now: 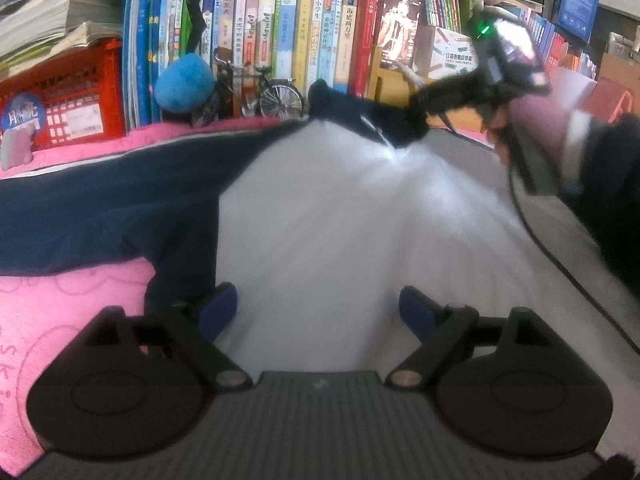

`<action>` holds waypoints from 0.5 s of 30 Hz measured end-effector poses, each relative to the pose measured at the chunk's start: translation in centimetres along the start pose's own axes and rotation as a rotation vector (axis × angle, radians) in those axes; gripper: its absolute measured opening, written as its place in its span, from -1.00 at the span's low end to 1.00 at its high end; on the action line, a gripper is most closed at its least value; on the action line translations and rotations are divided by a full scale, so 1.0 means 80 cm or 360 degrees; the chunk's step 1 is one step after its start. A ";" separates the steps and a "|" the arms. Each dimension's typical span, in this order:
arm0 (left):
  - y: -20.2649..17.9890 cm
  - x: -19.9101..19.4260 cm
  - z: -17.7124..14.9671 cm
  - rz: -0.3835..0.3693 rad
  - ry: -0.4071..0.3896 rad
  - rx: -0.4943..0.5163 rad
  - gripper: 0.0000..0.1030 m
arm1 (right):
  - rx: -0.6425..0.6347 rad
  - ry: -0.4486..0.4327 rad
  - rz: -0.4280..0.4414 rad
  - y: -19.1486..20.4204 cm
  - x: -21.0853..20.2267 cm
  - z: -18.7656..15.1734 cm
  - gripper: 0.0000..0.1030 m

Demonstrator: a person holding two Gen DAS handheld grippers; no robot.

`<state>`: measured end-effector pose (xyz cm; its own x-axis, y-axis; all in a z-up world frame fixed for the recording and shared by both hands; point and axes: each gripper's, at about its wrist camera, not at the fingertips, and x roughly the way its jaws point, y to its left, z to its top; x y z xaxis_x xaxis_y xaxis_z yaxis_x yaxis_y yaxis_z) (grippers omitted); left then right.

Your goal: Fold clothes

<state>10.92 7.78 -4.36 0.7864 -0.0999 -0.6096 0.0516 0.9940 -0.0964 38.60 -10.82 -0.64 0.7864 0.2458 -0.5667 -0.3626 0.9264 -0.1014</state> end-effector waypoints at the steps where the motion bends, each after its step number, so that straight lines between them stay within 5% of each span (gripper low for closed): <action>1: 0.000 0.000 0.000 0.0000 0.0000 0.0000 0.73 | -0.0013 -0.0007 0.0090 0.009 -0.016 0.001 -0.19; 5: -0.001 0.001 0.001 0.0001 -0.0001 -0.0004 0.74 | -0.0078 0.0180 0.0609 0.056 -0.029 -0.003 -0.17; 7: -0.001 0.001 0.001 0.0001 -0.0002 -0.0007 0.74 | -0.0177 0.0269 0.0754 0.092 -0.018 -0.013 -0.17; 11: -0.001 0.000 0.002 -0.0008 -0.0008 -0.0028 0.74 | -0.0284 0.0131 0.0568 0.107 0.034 -0.008 -0.20; 15: 0.001 -0.001 0.002 -0.0023 -0.0016 -0.0053 0.74 | -0.0159 0.0072 0.0482 0.079 0.078 0.015 -0.04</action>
<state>10.94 7.88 -4.20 0.7918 -0.1139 -0.6001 0.0425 0.9904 -0.1318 41.82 -3.08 -3.86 0.6131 0.4911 -0.6188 -0.6258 0.7800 -0.0012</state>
